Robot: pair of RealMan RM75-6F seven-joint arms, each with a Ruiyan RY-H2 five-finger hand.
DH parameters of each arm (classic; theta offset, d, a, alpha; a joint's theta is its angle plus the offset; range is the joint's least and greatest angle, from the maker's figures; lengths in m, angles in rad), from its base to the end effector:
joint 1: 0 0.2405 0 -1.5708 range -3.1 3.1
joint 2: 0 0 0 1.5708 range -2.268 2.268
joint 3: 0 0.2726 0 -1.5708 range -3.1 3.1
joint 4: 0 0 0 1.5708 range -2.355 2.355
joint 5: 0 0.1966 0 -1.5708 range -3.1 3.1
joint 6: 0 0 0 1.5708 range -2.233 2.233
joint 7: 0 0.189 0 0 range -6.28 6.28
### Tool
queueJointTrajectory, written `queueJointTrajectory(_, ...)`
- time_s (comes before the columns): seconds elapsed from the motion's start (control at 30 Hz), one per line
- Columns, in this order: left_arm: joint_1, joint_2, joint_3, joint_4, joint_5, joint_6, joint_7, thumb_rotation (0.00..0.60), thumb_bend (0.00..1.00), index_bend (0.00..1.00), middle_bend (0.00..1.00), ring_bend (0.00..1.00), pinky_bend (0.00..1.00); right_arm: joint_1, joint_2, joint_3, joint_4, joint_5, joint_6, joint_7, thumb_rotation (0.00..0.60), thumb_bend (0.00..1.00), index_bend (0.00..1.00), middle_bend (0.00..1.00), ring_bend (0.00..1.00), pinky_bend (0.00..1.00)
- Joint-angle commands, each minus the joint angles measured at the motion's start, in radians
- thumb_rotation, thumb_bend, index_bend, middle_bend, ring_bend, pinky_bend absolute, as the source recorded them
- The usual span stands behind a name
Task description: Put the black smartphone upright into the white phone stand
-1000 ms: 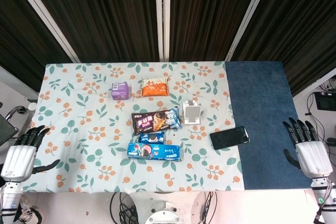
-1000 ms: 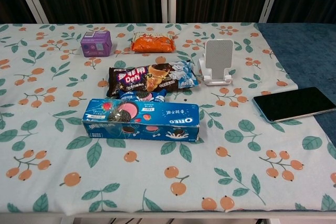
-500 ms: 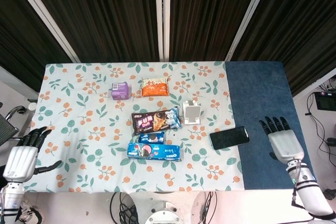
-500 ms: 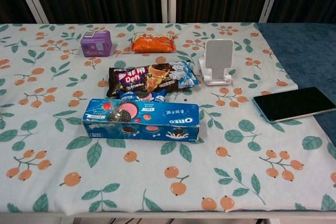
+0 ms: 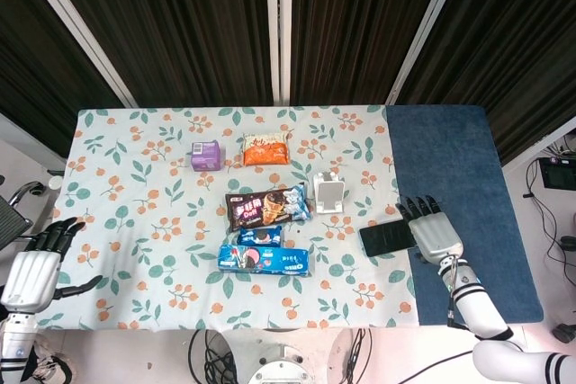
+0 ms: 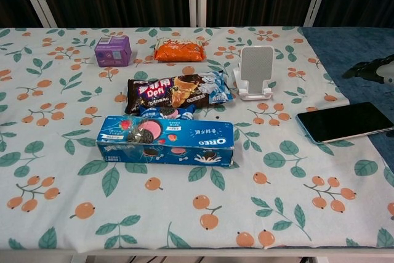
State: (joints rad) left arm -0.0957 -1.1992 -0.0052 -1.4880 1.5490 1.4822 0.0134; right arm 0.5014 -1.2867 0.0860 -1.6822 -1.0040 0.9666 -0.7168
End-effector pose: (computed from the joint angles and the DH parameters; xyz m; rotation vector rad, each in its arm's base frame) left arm -0.3313 0.2220 0.1505 -1.4733 -0.8663 -0.8649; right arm -0.2687 -0.3268 0.0437 1.8531 -0.8348 0.4052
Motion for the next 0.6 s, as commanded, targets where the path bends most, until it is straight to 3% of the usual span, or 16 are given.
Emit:
queueJointTrajectory(0.03, 0.001, 0.0, 0.0, 0.003, -0.002, 0.0, -0.002, 0.408, 0.1, 0.14, 0.11, 0.11, 0.24, 0.013, -0.019, -0.004, 0.012, 0.019, -0.008, 0.004, 0.6, 0.07, 0.0, 0.0, 0.0, 0.0)
queueJointTrajectory(0.33, 0.002, -0.001, 0.001, 0.007, -0.006, -0.003, -0.004, 0.408, 0.1, 0.14, 0.11, 0.11, 0.24, 0.052, -0.069, -0.019, 0.048, 0.069, -0.02, 0.001, 0.6, 0.08, 0.0, 0.0, 0.0, 0.0)
queueJointTrajectory(0.6, 0.003, -0.001, 0.002, 0.006, -0.015, -0.011, -0.001, 0.411, 0.1, 0.14, 0.11, 0.11, 0.24, 0.078, -0.084, -0.03, 0.062, 0.091, -0.029, 0.011, 0.6, 0.12, 0.08, 0.0, 0.0, 0.0)
